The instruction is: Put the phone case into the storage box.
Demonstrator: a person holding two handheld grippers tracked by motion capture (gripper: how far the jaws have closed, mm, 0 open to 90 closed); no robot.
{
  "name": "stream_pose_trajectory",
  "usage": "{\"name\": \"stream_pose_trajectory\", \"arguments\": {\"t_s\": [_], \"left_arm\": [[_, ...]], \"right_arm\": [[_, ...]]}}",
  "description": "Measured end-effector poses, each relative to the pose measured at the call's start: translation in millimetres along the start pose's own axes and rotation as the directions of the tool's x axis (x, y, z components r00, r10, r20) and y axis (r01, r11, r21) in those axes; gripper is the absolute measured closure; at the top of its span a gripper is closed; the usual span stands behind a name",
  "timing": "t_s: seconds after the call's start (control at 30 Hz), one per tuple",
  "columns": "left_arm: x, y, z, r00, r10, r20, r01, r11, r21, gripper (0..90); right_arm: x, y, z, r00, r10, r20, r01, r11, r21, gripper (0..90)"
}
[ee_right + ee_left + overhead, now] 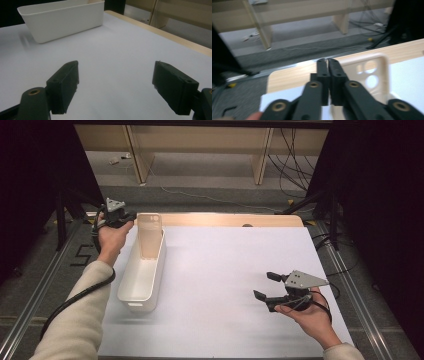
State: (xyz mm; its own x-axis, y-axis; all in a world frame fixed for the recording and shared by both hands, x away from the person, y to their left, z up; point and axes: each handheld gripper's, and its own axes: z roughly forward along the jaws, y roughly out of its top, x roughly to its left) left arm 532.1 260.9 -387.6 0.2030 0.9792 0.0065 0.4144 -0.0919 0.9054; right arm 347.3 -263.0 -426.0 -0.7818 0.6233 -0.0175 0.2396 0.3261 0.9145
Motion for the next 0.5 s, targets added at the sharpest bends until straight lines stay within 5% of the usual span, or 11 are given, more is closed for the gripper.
{"name": "stream_pose_trajectory", "arguments": {"t_s": [0.5], "left_arm": [[2.9, -9.5, 12.5, 0.9998, 0.004, -0.021, -0.003, 0.9962, 0.087, 89.7]], "right_arm": [[-0.4, -0.4, 0.1, 1.0, 0.001, -0.003, -0.001, 1.0, 0.003, 22.5]]}}
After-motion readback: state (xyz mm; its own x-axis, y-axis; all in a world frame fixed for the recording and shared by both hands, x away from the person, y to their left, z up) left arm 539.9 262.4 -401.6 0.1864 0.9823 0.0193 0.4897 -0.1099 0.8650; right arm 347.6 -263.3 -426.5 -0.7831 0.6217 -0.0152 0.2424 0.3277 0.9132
